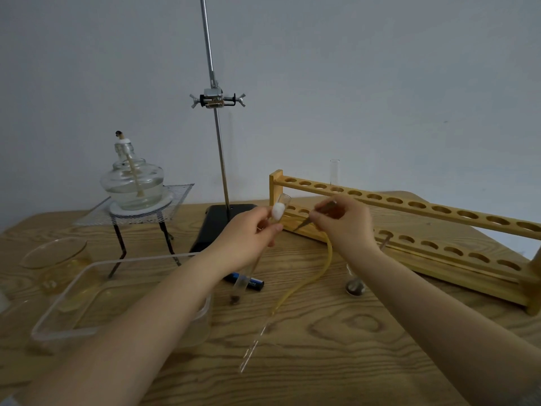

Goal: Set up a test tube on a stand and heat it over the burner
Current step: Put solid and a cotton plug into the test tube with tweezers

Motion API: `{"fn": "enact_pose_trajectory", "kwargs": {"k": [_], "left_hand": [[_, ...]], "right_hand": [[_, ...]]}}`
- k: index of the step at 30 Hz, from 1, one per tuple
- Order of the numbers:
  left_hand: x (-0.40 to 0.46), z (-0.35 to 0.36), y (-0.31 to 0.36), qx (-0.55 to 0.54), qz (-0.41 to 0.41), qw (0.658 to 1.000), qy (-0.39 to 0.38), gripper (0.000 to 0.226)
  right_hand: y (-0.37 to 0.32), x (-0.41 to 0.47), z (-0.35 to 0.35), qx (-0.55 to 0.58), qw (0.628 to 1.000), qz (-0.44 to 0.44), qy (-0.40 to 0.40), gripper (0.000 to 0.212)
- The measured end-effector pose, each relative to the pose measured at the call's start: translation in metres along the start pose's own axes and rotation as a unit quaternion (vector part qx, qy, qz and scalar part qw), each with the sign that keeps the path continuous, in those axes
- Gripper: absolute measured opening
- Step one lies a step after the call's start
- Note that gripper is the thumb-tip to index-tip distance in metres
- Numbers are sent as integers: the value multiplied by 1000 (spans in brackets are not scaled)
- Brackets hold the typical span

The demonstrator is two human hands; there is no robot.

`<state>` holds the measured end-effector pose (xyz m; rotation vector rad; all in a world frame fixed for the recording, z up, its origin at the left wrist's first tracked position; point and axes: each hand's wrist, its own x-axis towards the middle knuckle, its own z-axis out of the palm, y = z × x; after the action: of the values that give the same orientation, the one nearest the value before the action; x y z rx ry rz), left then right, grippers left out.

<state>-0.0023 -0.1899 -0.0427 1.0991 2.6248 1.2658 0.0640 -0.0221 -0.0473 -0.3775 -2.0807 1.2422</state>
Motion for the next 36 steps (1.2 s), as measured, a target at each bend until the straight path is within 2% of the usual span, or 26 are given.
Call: {"fn": "enact_pose_trajectory", "kwargs": {"k": [7,12,21,26,31,36], "left_hand": [[1,-4,0,20,4,1000,6,14],[0,-5,-1,22,5,1000,5,17],[6,2,8,-6,17,1000,-3,32],[12,7,23,-20,35,999,-17,33],[22,12,33,-17,55,998,-21,26],[26,19,37,-14,66,997,-26,29]], "right_hand": [[17,-13,17,-117,990,-34,-77,15],[23,-17,23,-164,979,-63,-104,19],[-11,16,-25,-59,994,-71,49,16],[-18,37,-58,-87,985,-95,111,16],[-13,47,-71,-124,979,-106,118,15],[-6,51,-69,-162,975,-113,101,17]]}}
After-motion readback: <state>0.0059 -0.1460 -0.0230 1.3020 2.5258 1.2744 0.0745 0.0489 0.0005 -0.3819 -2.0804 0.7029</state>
